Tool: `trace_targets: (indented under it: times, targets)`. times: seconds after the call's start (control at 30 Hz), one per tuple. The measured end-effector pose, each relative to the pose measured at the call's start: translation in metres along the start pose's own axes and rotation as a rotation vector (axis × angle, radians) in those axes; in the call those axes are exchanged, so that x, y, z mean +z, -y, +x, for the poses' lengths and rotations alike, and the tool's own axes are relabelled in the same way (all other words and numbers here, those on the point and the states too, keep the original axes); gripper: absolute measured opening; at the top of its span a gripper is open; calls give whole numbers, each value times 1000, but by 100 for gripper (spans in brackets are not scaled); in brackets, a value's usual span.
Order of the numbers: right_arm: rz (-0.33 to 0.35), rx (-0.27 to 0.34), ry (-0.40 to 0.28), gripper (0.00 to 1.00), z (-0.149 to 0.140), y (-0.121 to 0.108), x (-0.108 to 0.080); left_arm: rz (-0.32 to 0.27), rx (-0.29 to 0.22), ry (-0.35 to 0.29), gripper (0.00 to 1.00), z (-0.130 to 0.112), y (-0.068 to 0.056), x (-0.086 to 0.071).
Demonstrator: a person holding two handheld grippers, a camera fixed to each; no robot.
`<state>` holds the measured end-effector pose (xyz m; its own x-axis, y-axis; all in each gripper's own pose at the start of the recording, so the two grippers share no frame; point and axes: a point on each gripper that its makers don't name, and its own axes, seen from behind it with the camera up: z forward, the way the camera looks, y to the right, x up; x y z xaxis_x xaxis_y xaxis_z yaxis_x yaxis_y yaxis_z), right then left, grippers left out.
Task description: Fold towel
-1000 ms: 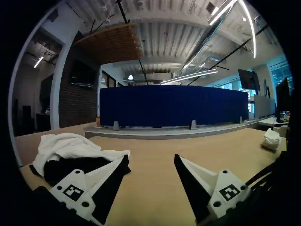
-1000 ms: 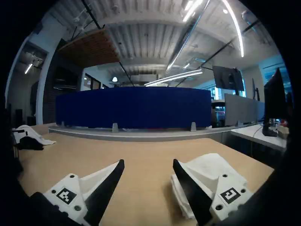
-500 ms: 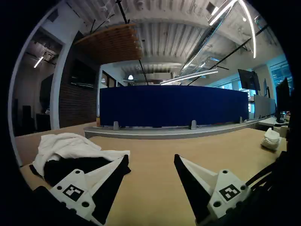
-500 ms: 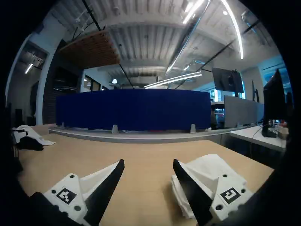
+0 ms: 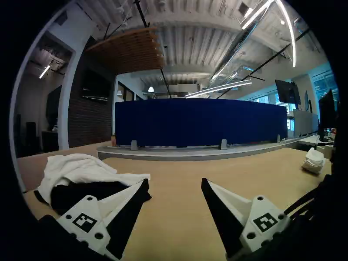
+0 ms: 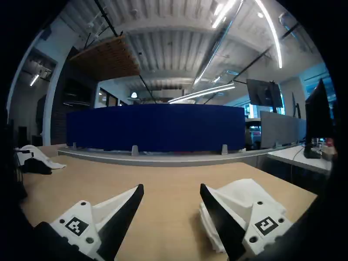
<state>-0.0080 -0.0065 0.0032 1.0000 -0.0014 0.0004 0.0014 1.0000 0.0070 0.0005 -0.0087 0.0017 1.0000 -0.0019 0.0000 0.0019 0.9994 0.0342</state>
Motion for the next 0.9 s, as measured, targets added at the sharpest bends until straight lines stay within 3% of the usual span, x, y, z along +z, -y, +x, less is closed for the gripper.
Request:
trace_targets:
  times: [0.9]
  targets:
    - [0, 0, 0, 100, -1, 0, -1, 0, 1, 0, 90, 0, 0, 1]
